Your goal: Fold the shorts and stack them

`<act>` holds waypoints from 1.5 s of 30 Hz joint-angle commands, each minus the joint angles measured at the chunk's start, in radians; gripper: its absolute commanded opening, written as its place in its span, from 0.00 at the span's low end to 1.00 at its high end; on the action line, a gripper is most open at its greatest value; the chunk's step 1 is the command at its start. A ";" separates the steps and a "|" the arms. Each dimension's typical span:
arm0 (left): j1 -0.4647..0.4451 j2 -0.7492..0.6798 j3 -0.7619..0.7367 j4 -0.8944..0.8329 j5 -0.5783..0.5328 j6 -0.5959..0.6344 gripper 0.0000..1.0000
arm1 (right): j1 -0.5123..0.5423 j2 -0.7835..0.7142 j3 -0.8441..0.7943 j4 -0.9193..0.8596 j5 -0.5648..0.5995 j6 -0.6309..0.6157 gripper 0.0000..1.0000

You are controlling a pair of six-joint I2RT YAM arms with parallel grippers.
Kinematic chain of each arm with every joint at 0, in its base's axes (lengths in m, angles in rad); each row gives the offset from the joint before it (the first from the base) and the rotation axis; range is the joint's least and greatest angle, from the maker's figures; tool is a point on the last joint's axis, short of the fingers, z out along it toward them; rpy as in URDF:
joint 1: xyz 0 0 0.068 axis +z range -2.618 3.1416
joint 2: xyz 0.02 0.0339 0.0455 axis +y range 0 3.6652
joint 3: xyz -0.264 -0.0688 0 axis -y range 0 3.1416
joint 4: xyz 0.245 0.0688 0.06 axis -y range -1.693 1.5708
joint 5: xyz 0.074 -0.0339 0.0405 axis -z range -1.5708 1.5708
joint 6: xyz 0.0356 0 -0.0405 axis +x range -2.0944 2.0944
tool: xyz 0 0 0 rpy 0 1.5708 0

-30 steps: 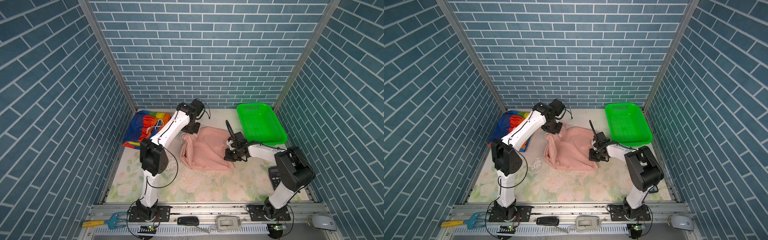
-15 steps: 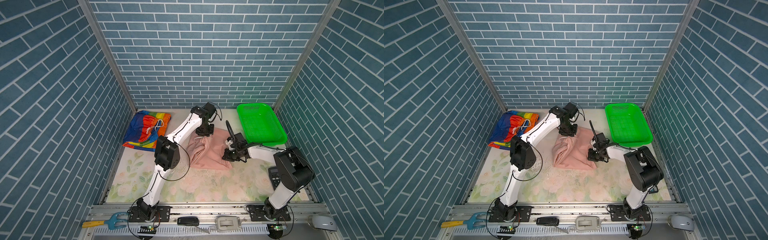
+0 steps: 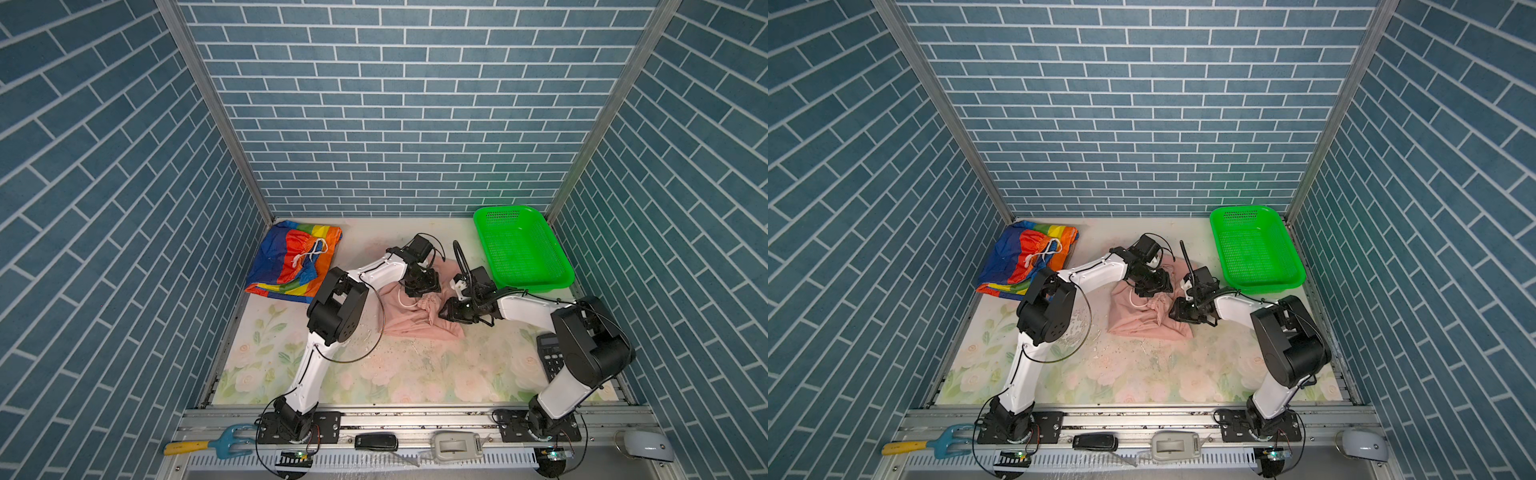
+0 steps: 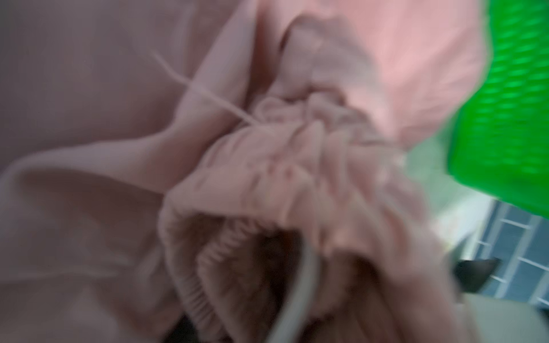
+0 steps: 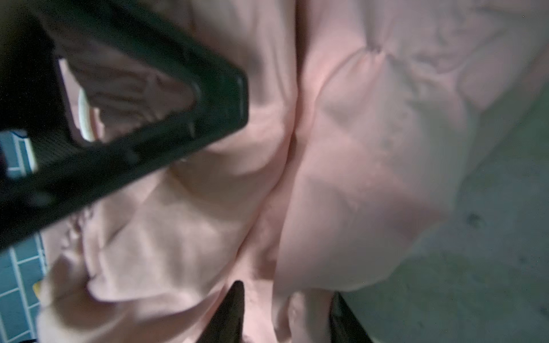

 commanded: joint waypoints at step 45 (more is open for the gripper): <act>0.054 -0.335 -0.964 1.087 -0.030 -0.443 1.00 | 0.049 0.021 0.275 -0.429 0.661 -0.217 0.98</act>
